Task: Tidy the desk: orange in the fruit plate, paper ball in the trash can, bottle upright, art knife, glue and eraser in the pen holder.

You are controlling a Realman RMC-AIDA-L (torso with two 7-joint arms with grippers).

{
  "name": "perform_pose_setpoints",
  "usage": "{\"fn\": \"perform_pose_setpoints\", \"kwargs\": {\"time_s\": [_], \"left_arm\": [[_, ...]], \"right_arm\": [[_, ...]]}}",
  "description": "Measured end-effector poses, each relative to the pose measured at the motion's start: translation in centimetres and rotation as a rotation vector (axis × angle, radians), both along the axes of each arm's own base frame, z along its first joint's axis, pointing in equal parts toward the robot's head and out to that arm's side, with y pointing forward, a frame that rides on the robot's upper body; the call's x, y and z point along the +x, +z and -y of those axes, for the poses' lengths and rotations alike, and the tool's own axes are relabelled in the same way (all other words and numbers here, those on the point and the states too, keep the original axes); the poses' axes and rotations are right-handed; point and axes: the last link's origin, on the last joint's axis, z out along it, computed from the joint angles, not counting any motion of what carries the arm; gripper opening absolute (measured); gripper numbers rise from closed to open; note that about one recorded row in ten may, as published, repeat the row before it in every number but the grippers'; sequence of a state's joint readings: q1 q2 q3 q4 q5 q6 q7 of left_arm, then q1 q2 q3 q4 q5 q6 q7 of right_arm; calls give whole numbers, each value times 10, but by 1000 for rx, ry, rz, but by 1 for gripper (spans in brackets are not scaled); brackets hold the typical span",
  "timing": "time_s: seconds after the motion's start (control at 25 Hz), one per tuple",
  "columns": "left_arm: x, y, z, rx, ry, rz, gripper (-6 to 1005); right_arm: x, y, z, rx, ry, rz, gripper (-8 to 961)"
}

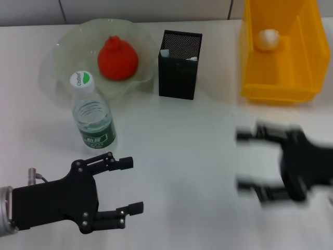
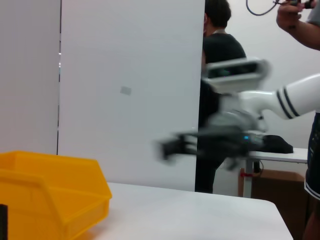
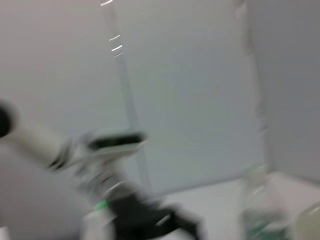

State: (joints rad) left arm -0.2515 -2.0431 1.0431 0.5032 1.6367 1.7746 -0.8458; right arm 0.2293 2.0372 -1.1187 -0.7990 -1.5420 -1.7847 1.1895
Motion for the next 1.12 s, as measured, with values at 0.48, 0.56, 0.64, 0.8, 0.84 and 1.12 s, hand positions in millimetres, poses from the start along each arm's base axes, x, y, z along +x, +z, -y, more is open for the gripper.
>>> {"fn": "perform_pose_setpoints", "kwargs": {"time_s": [0.48,0.56,0.64,0.8,0.84,1.12], "left_arm": [[-3,0,2,-17,-6,-19,813],[-3,0,2,-16,-6,-19,813],[-3,0,3,-15,-5,-18,813],[-3,0,3,-15,-3,-19,813],[-3,0,3,-15,-3,-19,813],[-4,0,4,-15,-3,-19,813]], "right_arm": [[14,-12,25,-80,-4,-14,841],[12,-16,25,-91,1,-6,841],[12,-18,24,-96,2,0,841],[10,-18,22,-97,9,2,841],[10,-18,22,-97,10,3,841],[10,-19,21,-93,8,8,841]]}}
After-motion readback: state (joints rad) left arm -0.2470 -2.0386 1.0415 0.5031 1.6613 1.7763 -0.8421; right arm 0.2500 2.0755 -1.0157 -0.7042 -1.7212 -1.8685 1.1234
